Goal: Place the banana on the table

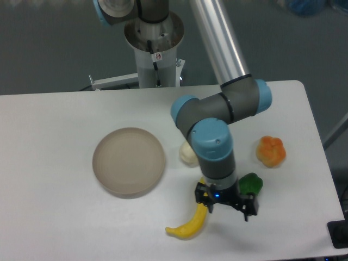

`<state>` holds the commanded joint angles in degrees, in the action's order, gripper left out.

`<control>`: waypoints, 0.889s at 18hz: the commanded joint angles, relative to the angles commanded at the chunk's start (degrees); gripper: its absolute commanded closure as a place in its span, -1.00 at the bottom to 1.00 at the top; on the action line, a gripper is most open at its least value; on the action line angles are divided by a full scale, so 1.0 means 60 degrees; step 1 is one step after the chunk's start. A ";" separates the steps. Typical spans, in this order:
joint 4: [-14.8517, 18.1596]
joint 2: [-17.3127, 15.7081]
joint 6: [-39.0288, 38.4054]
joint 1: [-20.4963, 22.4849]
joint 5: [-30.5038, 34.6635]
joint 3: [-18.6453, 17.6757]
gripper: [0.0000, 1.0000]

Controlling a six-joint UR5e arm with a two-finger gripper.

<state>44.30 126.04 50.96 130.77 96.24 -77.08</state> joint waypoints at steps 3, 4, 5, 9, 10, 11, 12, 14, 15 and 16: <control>0.0000 0.0000 0.1171 0.0205 0.0015 0.0161 -1.00; 0.0000 -0.0015 0.1537 0.0322 0.0015 0.0132 -1.00; 0.0000 -0.0015 0.1817 0.0396 0.0015 0.0132 -1.00; 0.0000 -0.0029 0.2914 0.0689 0.0000 0.0176 -1.00; -0.0015 -0.0044 0.3295 0.0704 0.0015 0.0162 -1.00; 0.0000 -0.0030 0.3487 0.0704 0.0015 0.0176 -1.00; -0.0029 -0.0029 0.3518 0.0719 0.0015 0.0162 -1.00; -0.0044 -0.0029 0.3519 0.0733 0.0015 0.0161 -1.00; -0.0044 -0.0029 0.3519 0.0733 0.0015 0.0161 -1.00; -0.0073 -0.0029 0.3519 0.0733 0.0015 0.0161 -1.00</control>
<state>43.86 125.86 72.07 135.18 96.33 -76.11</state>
